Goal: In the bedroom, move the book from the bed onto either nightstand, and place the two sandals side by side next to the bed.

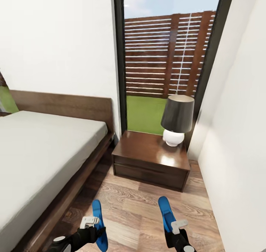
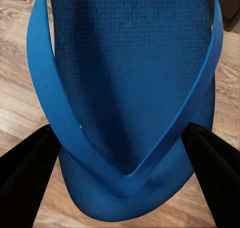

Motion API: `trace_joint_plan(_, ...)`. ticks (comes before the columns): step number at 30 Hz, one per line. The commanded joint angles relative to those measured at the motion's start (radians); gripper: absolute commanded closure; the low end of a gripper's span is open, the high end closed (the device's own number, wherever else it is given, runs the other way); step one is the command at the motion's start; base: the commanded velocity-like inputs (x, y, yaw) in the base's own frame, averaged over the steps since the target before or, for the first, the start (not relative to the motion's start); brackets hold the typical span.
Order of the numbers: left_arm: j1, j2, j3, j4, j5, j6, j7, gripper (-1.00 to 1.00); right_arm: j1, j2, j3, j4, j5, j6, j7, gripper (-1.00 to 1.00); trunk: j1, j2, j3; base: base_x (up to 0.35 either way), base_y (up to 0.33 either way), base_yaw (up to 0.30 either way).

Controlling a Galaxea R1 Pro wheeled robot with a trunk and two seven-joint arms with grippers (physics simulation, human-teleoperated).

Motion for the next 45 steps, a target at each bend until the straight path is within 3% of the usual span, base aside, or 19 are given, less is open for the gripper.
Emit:
trace_joint_plan(1, -0.001, 0.001, -0.004, -0.001, 0.01, 0.007, 0.001, 1.0, 0.0, 0.0, 0.007, 0.001, 0.0, -0.002, -0.007, 1.0, 0.0, 0.0, -0.001, 0.0, -0.24, 0.197)
trace_joint_plan(12, -0.001, 0.0, -0.004, -0.001, 0.011, 0.007, 0.001, 1.0, 0.0, 0.0, 0.007, 0.001, -0.002, -0.002, -0.006, 1.0, 0.0, 0.0, -0.001, 0.0, -0.038, 0.092)
trace_joint_plan(31, -0.001, -0.002, -0.01, 0.019, 0.01, 0.007, 0.001, 1.0, 0.0, -0.001, 0.007, 0.001, -0.002, -0.002, -0.006, 1.0, 0.0, 0.0, -0.001, 0.0, 0.0, 0.261)
trace_joint_plan(39, -0.001, -0.025, -0.025, 0.031, 0.002, 0.006, 0.002, 1.0, 0.0, -0.002, 0.007, 0.001, -0.002, -0.002, -0.007, 1.0, 0.0, 0.0, -0.001, 0.0, -0.046, 0.143)
trace_joint_plan(45, -0.001, -0.028, -0.025, 0.031, -0.014, 0.006, 0.002, 1.0, 0.0, -0.002, 0.007, 0.001, -0.002, -0.002, -0.007, 1.0, 0.0, 0.0, -0.001, 0.0, -0.264, 0.005)
